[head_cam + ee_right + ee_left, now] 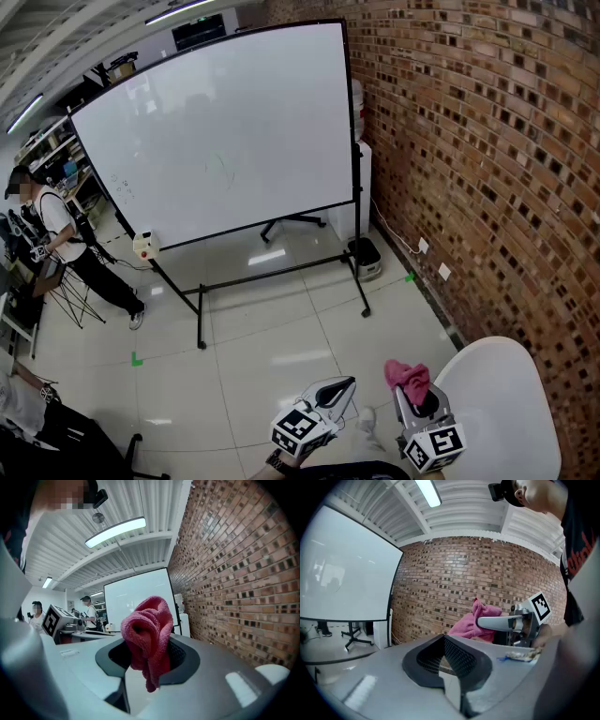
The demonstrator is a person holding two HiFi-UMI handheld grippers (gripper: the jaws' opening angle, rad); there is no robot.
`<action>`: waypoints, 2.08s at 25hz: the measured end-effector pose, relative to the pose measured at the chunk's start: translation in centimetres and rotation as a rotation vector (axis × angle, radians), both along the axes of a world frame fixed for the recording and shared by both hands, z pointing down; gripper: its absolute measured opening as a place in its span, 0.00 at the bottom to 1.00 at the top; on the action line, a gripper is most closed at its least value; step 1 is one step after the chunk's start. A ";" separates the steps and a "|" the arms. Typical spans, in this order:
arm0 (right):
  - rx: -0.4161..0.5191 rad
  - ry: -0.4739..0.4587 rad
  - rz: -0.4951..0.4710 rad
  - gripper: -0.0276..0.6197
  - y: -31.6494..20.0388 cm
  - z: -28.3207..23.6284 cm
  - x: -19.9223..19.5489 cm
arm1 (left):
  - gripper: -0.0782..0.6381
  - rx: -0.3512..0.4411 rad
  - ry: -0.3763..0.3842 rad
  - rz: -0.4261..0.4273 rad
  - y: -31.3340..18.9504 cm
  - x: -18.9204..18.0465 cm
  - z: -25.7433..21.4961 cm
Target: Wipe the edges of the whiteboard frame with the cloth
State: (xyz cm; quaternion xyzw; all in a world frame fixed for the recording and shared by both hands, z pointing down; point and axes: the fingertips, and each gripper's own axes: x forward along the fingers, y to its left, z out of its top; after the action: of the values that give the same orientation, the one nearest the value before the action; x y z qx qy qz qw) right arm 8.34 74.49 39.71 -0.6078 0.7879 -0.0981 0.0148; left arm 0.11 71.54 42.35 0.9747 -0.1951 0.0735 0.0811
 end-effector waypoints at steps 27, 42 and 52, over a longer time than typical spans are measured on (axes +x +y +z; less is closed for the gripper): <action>0.011 0.051 -0.072 0.25 -48.1 -1.8 13.7 | 0.11 0.013 0.012 -0.134 -48.3 14.0 -2.2; -0.141 0.057 -0.114 0.25 -74.2 1.5 11.8 | 0.11 -0.107 0.012 -0.135 -72.2 12.6 0.2; -0.279 0.082 -0.154 0.25 -88.4 13.3 17.7 | 0.11 -0.204 -0.082 -0.345 -79.6 12.8 4.0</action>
State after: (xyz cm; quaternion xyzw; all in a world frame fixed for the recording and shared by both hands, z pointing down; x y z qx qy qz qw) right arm 26.08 -13.92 53.04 -0.5453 0.8108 -0.1824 -0.1094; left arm 12.94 -8.09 46.33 0.9098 -0.3537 0.1176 0.1828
